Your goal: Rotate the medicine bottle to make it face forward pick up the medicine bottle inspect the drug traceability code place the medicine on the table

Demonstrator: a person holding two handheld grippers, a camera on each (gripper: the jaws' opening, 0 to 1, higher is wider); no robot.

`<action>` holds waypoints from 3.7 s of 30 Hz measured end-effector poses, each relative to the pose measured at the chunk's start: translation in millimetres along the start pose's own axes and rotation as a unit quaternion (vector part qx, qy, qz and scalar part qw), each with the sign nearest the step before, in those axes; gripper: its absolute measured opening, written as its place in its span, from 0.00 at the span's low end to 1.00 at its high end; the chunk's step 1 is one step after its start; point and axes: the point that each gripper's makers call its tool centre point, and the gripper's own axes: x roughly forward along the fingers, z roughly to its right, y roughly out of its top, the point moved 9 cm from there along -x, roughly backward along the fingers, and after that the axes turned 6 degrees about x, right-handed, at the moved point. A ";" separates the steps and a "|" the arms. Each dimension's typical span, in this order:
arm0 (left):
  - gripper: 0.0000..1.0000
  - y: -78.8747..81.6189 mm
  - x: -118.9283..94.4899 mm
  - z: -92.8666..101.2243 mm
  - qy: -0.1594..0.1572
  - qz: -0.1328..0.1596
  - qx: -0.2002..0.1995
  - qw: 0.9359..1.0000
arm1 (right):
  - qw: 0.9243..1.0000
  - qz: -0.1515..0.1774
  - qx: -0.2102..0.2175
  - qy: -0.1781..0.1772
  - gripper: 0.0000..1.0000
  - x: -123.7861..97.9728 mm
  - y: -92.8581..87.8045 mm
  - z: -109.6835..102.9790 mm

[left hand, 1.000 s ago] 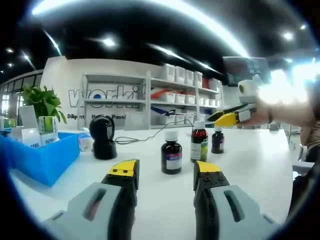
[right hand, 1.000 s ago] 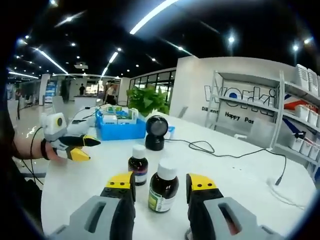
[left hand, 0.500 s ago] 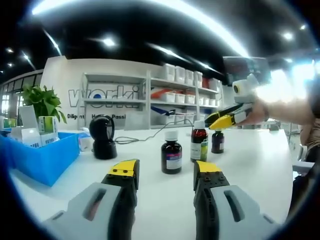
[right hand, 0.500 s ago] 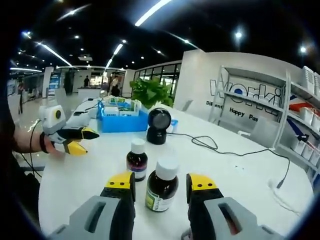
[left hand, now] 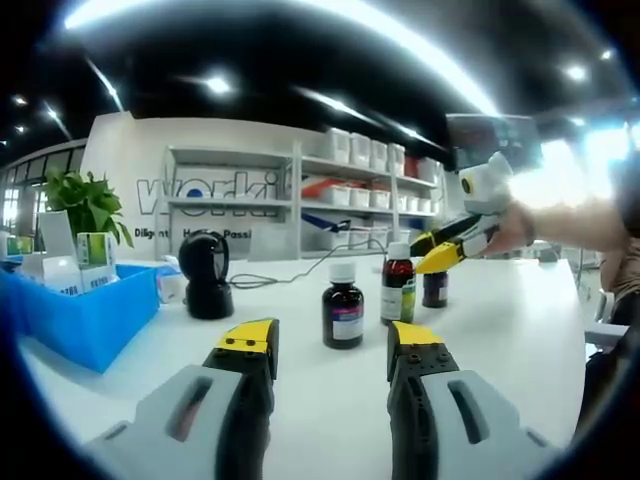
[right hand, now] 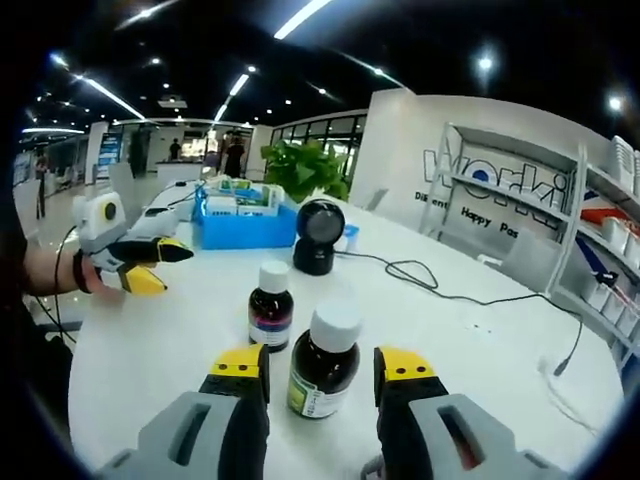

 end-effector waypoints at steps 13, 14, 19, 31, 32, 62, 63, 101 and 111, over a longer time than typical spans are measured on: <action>0.35 -0.9 -0.2 -2.6 0.000 0.002 -0.003 1.000 | 1.000 -0.030 0.004 -0.003 0.32 24.7 -11.8 -0.8; 0.35 -0.8 -0.2 -2.3 -0.001 0.002 -0.003 1.000 | 1.000 -0.029 0.007 -0.003 0.31 25.4 -12.8 0.0; 0.35 -0.3 -0.2 -1.3 -0.001 0.003 -0.004 1.000 | 0.999 -0.022 0.026 -0.007 0.29 26.4 -14.9 0.9; 0.35 0.0 -0.2 0.2 -0.001 0.003 -0.005 1.000 | 0.999 -0.009 0.044 -0.010 0.29 32.0 -20.7 4.2; 0.35 -0.1 -0.2 -0.1 -0.001 0.003 -0.005 1.000 | 0.999 -0.007 0.045 -0.011 0.29 31.5 -21.4 4.1; 0.34 -0.6 0.5 -1.2 -0.002 0.001 -0.005 1.000 | 0.990 0.092 0.092 -0.057 0.28 7.7 71.5 -2.4; 0.34 -0.8 0.4 -1.4 -0.002 0.001 -0.005 1.000 | 0.989 0.096 0.092 -0.057 0.28 7.3 75.8 -1.4; 0.34 -1.3 0.7 -1.7 -0.006 0.001 -0.001 1.000 | 0.983 0.146 0.102 -0.048 0.27 74.9 176.8 -4.1; 0.34 -0.5 0.8 -0.9 -0.004 0.002 -0.001 1.000 | 0.982 0.149 0.108 -0.051 0.27 92.1 174.6 -10.1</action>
